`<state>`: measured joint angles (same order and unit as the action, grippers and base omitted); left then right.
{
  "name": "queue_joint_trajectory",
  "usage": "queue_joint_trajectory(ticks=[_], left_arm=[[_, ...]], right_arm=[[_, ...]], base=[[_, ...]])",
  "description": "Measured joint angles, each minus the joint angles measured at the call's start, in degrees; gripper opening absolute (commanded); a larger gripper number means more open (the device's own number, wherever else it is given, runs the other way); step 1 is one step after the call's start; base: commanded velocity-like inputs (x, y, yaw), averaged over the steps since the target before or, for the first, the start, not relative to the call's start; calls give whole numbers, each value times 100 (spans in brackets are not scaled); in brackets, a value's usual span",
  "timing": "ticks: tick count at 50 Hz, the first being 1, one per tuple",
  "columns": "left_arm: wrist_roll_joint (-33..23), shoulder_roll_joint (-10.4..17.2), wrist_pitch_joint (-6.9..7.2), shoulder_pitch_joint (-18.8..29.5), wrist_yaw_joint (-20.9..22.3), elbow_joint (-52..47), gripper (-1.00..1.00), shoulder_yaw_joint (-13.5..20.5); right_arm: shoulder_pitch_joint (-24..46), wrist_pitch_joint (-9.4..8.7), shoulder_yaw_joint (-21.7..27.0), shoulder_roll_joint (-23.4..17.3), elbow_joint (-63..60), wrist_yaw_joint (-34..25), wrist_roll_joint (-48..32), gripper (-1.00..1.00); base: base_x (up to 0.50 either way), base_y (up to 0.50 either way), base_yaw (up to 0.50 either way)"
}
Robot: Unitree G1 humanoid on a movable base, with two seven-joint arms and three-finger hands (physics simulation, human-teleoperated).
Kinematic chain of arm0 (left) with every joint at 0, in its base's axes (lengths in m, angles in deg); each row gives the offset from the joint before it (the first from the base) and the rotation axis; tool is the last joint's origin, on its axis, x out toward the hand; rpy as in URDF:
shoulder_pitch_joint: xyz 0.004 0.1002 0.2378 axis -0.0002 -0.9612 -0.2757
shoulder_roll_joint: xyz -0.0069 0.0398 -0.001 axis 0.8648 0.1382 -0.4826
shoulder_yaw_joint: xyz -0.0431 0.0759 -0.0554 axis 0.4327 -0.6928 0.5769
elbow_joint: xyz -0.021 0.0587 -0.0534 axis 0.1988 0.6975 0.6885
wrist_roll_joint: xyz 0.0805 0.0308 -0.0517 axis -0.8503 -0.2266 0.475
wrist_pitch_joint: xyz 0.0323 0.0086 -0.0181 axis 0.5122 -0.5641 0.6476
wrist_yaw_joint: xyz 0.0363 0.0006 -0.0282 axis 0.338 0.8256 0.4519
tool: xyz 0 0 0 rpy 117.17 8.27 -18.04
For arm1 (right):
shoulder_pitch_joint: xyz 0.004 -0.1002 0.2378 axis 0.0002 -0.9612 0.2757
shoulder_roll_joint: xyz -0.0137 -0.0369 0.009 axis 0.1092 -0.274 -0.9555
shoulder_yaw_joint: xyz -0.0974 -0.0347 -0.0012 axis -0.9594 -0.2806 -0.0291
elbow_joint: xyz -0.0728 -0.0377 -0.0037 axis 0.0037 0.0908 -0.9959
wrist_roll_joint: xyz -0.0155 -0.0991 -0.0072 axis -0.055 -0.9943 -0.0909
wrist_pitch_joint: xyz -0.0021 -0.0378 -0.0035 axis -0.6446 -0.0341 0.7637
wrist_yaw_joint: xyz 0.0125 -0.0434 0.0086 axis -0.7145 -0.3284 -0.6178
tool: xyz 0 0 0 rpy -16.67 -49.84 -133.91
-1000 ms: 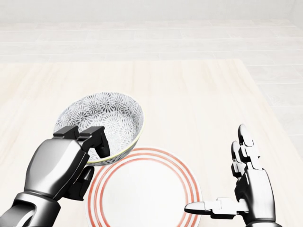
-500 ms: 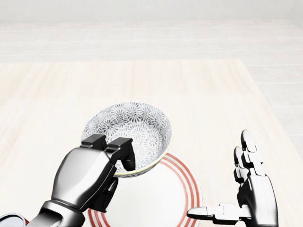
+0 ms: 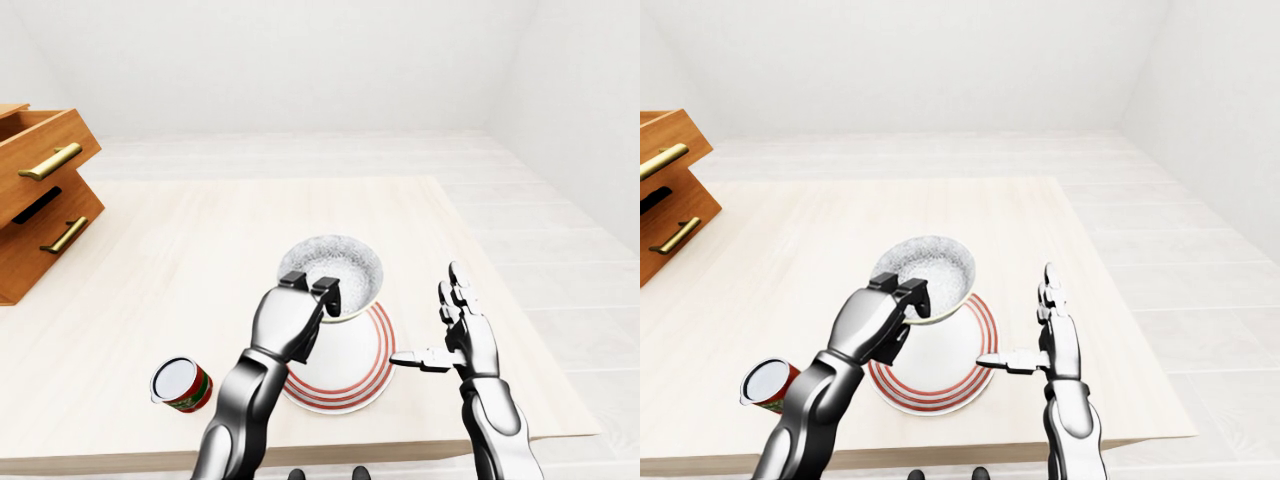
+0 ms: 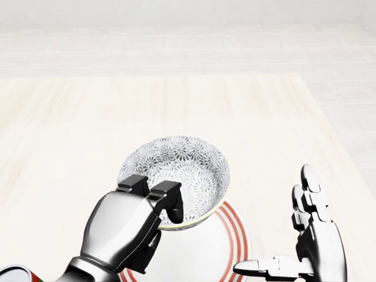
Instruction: Put the bowl on the plate.
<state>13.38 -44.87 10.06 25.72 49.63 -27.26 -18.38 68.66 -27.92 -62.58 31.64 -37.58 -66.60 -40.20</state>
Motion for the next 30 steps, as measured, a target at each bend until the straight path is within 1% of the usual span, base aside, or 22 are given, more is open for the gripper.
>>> queue_joint_trajectory(ticks=[8, 18, 24, 30], left_arm=[[-37, 27, 0, -156, -81, -29, -100, -115], [-52, 83, 0, -346, -56, -255, -100, -199], [-59, 129, 0, -495, -78, -389, -100, -239], [-104, 196, 0, -640, -227, -343, -100, -276]], right_arm=[[26, -36, 7, -2, -5, 2, -2, 100], [99, -102, 8, -10, -15, 3, -9, 100], [121, -99, 0, -11, 9, 6, -12, 100], [109, -56, -8, -8, 41, 8, -9, 100]], base=[[0, 0, 0], [0, 0, 0], [0, 0, 0], [0, 0, 0]])
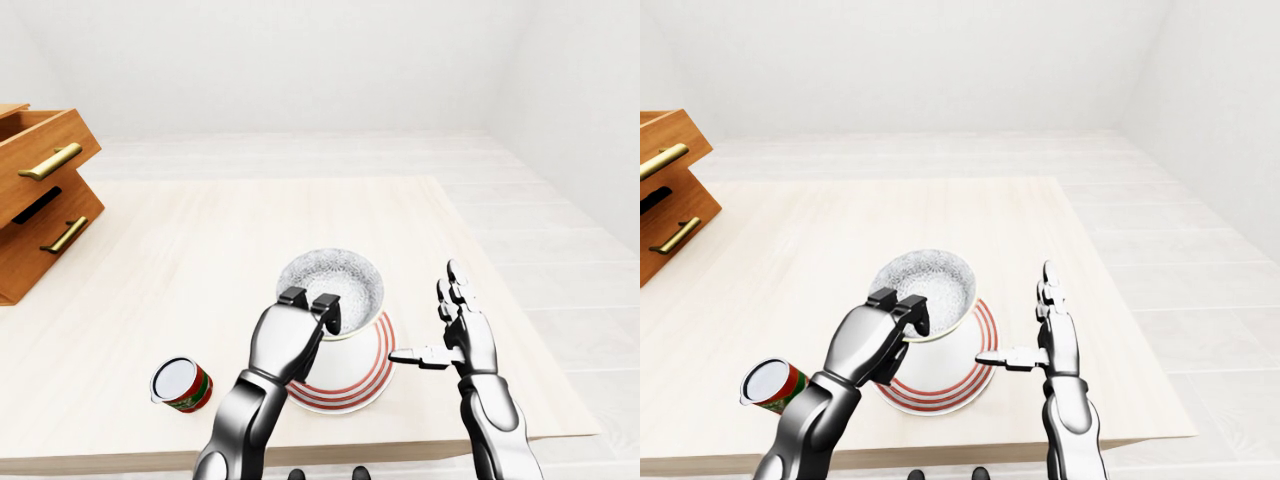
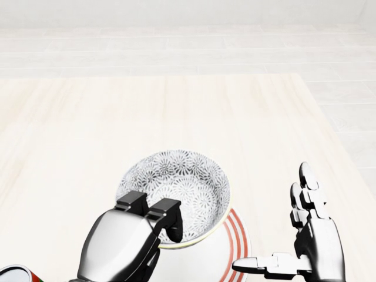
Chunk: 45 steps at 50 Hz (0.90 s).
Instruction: Put the bowl on the plate.
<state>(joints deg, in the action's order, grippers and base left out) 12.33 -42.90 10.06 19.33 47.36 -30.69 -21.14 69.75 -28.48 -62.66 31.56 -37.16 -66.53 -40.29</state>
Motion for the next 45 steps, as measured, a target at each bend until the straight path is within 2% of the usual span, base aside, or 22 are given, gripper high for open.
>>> queue_joint_trajectory(ticks=[19, 45], left_arm=[[-105, 113, 0, -185, -460, 415, -100, -113], [-112, 186, 0, -385, -602, 406, -100, -228]], right_arm=[[-80, 77, -16, 10, 32, 12, 6, 100], [26, -148, -28, -15, -93, 8, -3, 100]], base=[[0, 0, 0], [0, 0, 0]])
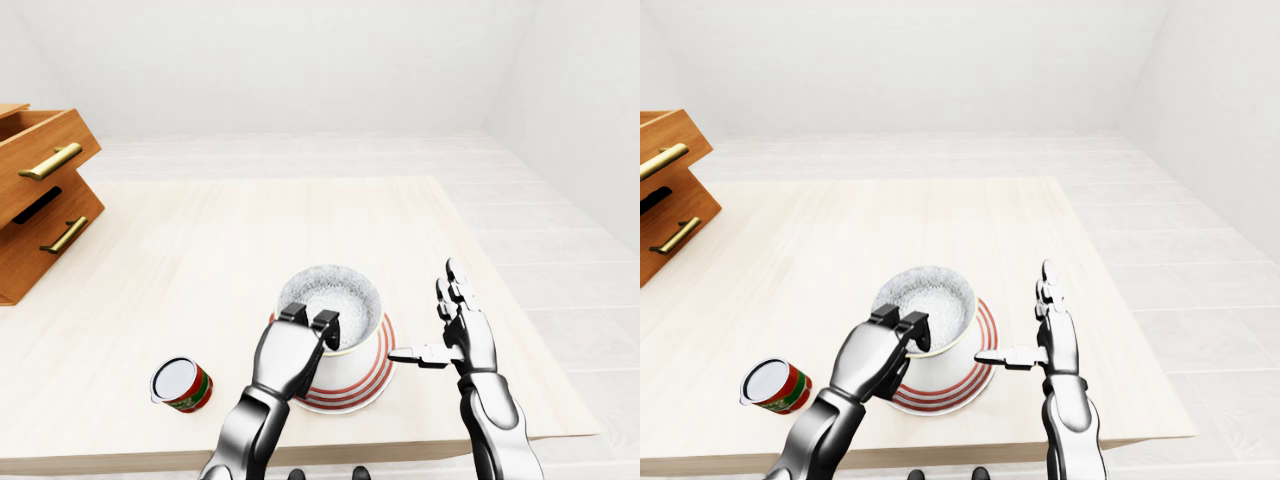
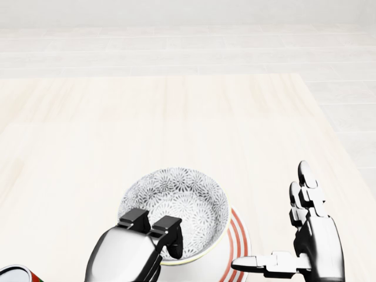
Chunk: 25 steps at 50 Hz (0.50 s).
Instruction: Put the bowl on the plate.
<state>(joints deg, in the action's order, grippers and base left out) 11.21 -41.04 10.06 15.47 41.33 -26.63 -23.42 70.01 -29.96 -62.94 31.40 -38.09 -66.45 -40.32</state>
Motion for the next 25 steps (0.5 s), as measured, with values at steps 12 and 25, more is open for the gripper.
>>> queue_joint_trajectory(ticks=[12, 25], left_arm=[[-35, 65, 0, -159, -98, -49, -100, -131], [-71, 188, 0, -379, -323, -13, -100, -325]], right_arm=[[32, 4, -3, -3, 30, -11, 5, 100], [-11, 52, -4, 3, 49, -18, 18, 100]], base=[[0, 0, 0], [0, 0, 0]])
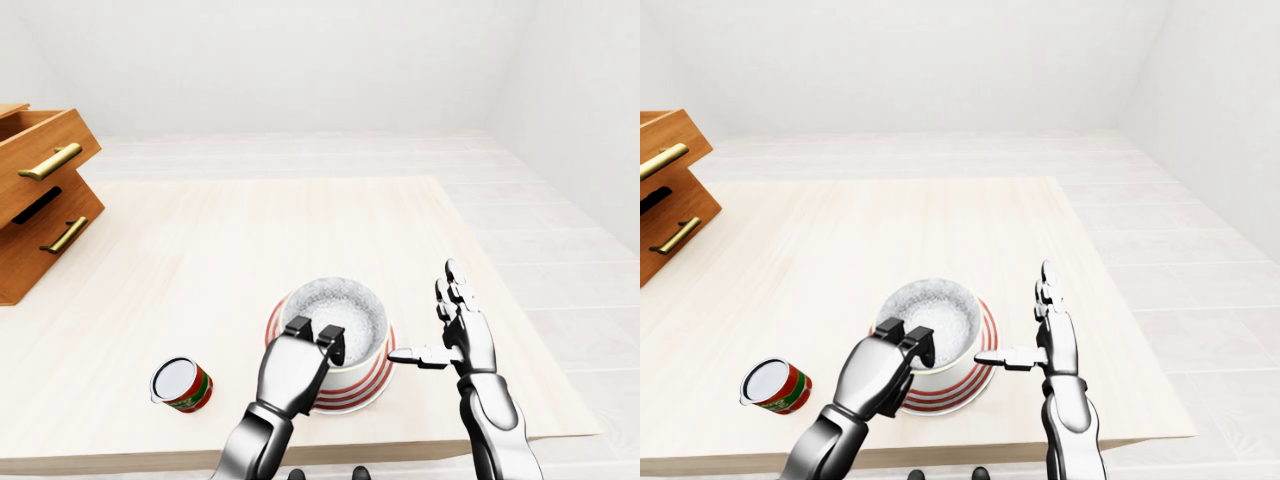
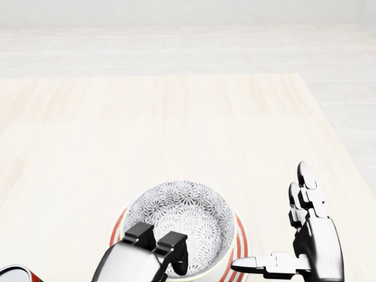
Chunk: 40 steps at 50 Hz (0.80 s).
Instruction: Put the bowl on the plate.
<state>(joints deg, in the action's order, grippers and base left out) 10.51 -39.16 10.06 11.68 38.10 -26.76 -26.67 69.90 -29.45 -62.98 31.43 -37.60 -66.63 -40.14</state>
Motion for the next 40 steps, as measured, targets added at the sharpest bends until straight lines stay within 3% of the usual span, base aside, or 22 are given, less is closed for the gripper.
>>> queue_joint_trajectory(ticks=[20, 40], left_arm=[[-69, 161, 0, -154, -386, 262, -100, -262], [-64, 165, 0, -40, -562, 519, -100, -285]], right_arm=[[-44, 53, -11, 12, 22, -2, 5, 100], [-111, 79, -31, 21, -3, 19, 7, 100]], base=[[0, 0, 0], [0, 0, 0]])
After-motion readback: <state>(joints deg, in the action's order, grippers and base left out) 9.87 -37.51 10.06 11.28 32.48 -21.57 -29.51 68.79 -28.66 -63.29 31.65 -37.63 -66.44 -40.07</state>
